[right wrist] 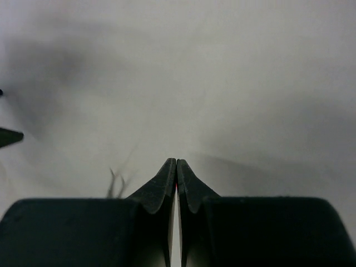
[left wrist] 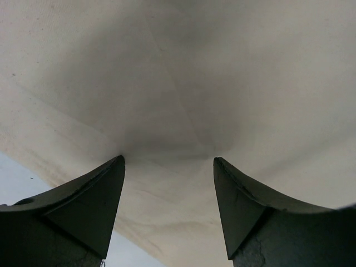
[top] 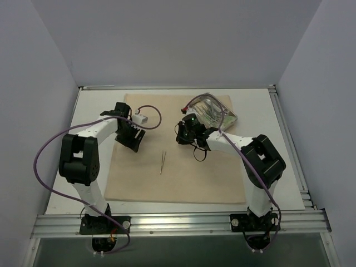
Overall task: Open and lay out the surgical kit
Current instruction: Adjust the surgical kit at the center of the board, then pick up the medical item from the container.
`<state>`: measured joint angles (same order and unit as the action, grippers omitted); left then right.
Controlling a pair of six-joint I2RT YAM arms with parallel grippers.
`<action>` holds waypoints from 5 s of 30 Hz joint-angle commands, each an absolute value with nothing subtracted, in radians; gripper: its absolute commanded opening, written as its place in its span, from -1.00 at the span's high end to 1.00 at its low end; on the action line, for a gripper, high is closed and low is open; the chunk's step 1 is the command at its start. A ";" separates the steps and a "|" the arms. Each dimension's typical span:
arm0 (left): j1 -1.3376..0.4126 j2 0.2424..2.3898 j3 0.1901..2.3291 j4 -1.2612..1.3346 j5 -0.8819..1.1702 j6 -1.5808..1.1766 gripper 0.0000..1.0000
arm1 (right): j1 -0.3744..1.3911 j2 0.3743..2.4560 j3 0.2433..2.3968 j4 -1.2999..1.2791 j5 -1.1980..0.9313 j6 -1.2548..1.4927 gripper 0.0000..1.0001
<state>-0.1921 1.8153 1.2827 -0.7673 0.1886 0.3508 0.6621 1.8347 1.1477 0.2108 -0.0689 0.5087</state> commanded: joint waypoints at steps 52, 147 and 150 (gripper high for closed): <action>-0.273 2.146 1.556 -0.660 0.235 0.143 -0.48 | 0.804 1.634 0.664 0.175 -0.046 0.755 1.00; -0.028 1.918 1.586 -0.749 0.267 0.189 -0.65 | 0.204 2.204 1.911 -0.063 -0.069 -0.078 0.98; -0.029 1.911 1.586 -0.753 0.271 0.193 -0.65 | 0.204 2.174 1.893 -0.040 -0.081 -0.109 0.99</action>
<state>-0.0288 1.9320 1.5677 -0.7403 0.2432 0.1734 0.1982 2.2761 1.9072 -0.0837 -0.0830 -0.0525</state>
